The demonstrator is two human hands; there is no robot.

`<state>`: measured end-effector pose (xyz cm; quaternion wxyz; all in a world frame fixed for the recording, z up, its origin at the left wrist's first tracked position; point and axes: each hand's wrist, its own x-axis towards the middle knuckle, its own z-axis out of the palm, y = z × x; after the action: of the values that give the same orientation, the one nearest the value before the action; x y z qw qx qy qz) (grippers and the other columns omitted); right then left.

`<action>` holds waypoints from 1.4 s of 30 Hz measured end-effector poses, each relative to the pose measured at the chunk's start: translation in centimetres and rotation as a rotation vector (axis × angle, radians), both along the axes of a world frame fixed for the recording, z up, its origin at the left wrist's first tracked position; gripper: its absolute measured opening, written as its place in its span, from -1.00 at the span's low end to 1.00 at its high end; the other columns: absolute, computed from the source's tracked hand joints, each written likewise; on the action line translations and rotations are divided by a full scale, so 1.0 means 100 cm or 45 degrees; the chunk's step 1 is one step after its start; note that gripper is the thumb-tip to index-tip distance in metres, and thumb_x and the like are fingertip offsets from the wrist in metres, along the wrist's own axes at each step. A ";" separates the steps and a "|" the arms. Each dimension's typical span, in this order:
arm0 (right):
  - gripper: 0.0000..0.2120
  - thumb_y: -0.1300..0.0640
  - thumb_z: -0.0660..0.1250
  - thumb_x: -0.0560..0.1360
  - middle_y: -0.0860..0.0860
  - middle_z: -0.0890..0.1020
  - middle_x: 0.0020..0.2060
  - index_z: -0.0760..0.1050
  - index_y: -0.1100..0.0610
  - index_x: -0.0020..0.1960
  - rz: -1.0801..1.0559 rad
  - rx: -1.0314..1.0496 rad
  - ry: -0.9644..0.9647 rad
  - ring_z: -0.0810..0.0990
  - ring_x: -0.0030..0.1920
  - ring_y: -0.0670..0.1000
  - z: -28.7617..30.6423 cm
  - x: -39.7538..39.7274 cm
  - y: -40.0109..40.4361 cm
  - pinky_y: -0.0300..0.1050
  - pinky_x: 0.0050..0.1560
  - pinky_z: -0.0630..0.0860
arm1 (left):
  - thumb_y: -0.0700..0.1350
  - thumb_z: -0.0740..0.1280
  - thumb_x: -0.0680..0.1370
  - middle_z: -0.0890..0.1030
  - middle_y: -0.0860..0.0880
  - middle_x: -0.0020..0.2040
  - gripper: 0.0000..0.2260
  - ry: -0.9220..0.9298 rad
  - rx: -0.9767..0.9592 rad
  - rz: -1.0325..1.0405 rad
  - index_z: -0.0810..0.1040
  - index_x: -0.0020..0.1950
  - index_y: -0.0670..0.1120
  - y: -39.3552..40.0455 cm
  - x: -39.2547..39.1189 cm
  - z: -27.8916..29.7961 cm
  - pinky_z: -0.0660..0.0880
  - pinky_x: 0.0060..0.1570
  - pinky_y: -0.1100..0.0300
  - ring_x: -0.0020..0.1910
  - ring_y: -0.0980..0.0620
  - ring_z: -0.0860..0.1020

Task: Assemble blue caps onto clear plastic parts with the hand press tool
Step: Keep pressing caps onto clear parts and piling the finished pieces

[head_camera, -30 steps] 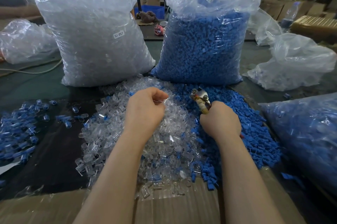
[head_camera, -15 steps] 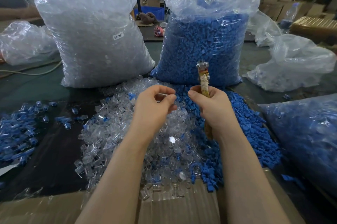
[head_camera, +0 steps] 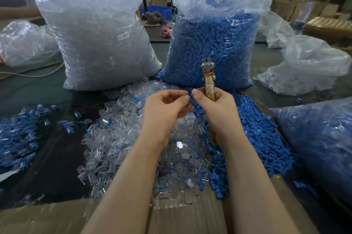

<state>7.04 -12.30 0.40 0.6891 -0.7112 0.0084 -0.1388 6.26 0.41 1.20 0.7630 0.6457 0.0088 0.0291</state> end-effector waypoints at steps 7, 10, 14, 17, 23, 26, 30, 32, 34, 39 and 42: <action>-0.93 0.10 0.44 0.51 0.00 0.69 -0.25 0.63 0.08 -0.12 0.070 -0.041 -0.057 0.66 -0.18 -0.09 0.000 -0.001 0.006 -0.27 -0.13 0.58 | -0.29 0.46 0.48 0.71 -0.07 -0.26 -0.93 0.027 -0.147 0.118 0.65 -0.05 -0.20 0.001 -0.001 0.004 0.59 -0.27 0.30 -0.26 0.04 0.70; -0.96 0.15 0.47 0.48 -0.01 0.69 -0.25 0.63 0.10 -0.10 0.081 -0.061 -0.063 0.66 -0.18 -0.09 -0.001 -0.001 0.007 -0.28 -0.12 0.59 | -0.29 0.46 0.48 0.72 -0.12 -0.20 -0.91 0.012 -0.128 0.134 0.65 -0.04 -0.21 0.002 -0.002 0.004 0.62 -0.22 0.27 -0.21 0.02 0.71; -0.91 0.22 0.41 0.52 -0.04 0.68 -0.29 0.61 0.06 -0.13 -0.008 -0.083 -0.079 0.65 -0.22 -0.12 -0.003 0.000 0.010 -0.30 -0.19 0.57 | -0.30 0.46 0.47 0.71 -0.12 -0.19 -0.88 0.034 -0.141 0.137 0.64 -0.01 -0.20 0.001 -0.001 0.003 0.62 -0.17 0.26 -0.23 0.05 0.69; -0.91 0.18 0.40 0.52 -0.02 0.66 -0.29 0.58 0.01 -0.14 -0.085 -0.153 -0.107 0.64 -0.19 0.02 -0.004 0.000 0.011 -0.06 -0.14 0.59 | -0.34 0.45 0.46 0.70 -0.15 -0.18 -0.88 0.085 -0.227 0.132 0.63 -0.03 -0.21 0.001 0.000 0.003 0.63 -0.14 0.24 -0.22 0.03 0.70; -0.93 0.11 0.41 0.52 -0.10 0.61 -0.35 0.56 0.03 -0.14 -0.108 -0.181 -0.190 0.54 -0.31 -0.12 -0.004 -0.001 0.011 -0.14 -0.24 0.53 | -0.34 0.45 0.46 0.71 -0.13 -0.23 -0.91 0.113 -0.309 0.113 0.64 -0.09 -0.19 0.002 -0.001 0.003 0.62 -0.19 0.24 -0.20 0.01 0.70; -0.92 0.12 0.41 0.53 -0.06 0.62 -0.32 0.56 0.06 -0.13 -0.104 -0.194 -0.223 0.56 -0.28 -0.07 -0.005 -0.002 0.012 -0.13 -0.22 0.54 | -0.31 0.46 0.46 0.71 -0.13 -0.23 -0.93 0.128 -0.289 0.104 0.64 -0.09 -0.19 0.002 -0.001 0.003 0.63 -0.20 0.23 -0.21 0.00 0.70; -0.92 0.13 0.39 0.54 -0.15 0.57 -0.37 0.54 0.06 -0.13 -0.104 -0.165 -0.287 0.50 -0.36 -0.18 -0.004 -0.002 0.011 -0.27 -0.29 0.49 | -0.30 0.48 0.45 0.71 -0.12 -0.25 -0.93 0.134 -0.241 0.101 0.64 -0.10 -0.19 0.001 0.000 0.004 0.61 -0.24 0.25 -0.24 0.01 0.70; -0.91 0.14 0.39 0.54 -0.15 0.57 -0.37 0.54 0.04 -0.14 -0.099 -0.167 -0.283 0.50 -0.34 -0.17 -0.004 -0.001 0.010 -0.24 -0.29 0.51 | -0.29 0.48 0.44 0.71 -0.11 -0.25 -0.93 0.128 -0.212 0.092 0.65 -0.11 -0.19 0.001 0.000 0.004 0.60 -0.26 0.27 -0.24 0.02 0.70; -0.89 0.16 0.38 0.54 -0.14 0.59 -0.35 0.54 0.01 -0.14 -0.100 -0.181 -0.269 0.52 -0.32 -0.16 -0.005 -0.001 0.010 -0.22 -0.27 0.52 | -0.29 0.49 0.44 0.72 -0.11 -0.24 -0.92 0.118 -0.204 0.083 0.65 -0.11 -0.18 0.001 -0.001 0.005 0.59 -0.27 0.28 -0.24 0.02 0.71; -0.93 0.11 0.38 0.54 -0.04 0.60 -0.31 0.53 0.04 -0.12 -0.149 -0.296 -0.263 0.56 -0.29 -0.02 -0.006 -0.002 0.010 0.01 -0.21 0.55 | -0.29 0.51 0.42 0.72 -0.12 -0.24 -0.93 0.073 -0.161 0.100 0.67 -0.14 -0.17 -0.001 -0.002 0.007 0.59 -0.25 0.28 -0.22 0.01 0.71; -0.90 0.07 0.38 0.54 -0.04 0.61 -0.31 0.53 0.10 -0.09 -0.167 -0.367 -0.265 0.56 -0.27 0.01 -0.006 -0.002 0.011 0.11 -0.21 0.55 | -0.31 0.51 0.42 0.71 -0.11 -0.26 -0.93 0.012 -0.119 0.148 0.68 -0.17 -0.17 -0.003 -0.003 0.008 0.60 -0.24 0.27 -0.25 0.01 0.70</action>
<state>6.82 -11.22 -0.19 0.5667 -0.7823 -0.0366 -0.2559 6.00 0.12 1.97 0.7894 0.6078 0.0512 0.0698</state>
